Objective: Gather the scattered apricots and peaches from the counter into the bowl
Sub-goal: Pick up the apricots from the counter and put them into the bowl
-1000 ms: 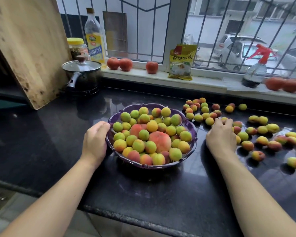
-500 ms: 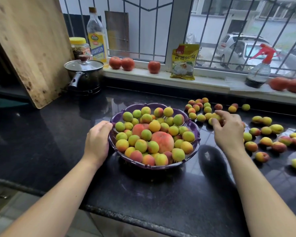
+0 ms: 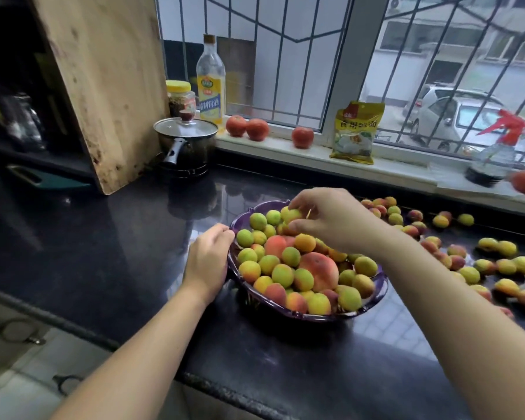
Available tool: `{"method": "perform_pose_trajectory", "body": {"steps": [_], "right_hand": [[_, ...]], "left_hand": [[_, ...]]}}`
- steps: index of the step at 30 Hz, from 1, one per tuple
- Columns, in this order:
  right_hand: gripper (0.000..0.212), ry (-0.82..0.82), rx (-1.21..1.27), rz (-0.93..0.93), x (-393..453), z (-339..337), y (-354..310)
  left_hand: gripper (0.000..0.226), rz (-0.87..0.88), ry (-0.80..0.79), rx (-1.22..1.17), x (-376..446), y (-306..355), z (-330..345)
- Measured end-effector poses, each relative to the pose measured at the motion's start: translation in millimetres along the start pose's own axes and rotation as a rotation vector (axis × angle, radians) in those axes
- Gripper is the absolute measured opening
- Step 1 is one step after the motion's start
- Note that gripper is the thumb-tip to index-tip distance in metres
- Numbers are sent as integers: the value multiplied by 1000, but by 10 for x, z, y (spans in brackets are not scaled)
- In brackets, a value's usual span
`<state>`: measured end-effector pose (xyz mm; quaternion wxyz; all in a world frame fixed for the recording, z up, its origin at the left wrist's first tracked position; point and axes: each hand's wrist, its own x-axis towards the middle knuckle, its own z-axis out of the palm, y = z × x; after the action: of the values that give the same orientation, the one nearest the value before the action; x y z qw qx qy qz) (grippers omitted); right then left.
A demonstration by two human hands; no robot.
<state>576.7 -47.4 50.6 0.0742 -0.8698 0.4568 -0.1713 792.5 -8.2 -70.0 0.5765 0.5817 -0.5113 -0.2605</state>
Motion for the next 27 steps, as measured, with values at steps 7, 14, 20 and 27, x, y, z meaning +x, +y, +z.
{"method": "perform_pose_trajectory", "body": {"steps": [7, 14, 20, 27], "right_hand": [[37, -81, -200, 24, 173, 302, 45], [40, -91, -161, 58, 144, 366, 52], [48, -21, -50, 59, 62, 264, 98], [21, 631, 214, 477, -218, 0, 1128]], "left_hand": [[32, 24, -7, 6, 8, 1, 0], [32, 22, -7, 0, 2, 0, 1], [36, 15, -10, -2, -4, -4, 0], [36, 34, -14, -15, -3, -2, 2]]}}
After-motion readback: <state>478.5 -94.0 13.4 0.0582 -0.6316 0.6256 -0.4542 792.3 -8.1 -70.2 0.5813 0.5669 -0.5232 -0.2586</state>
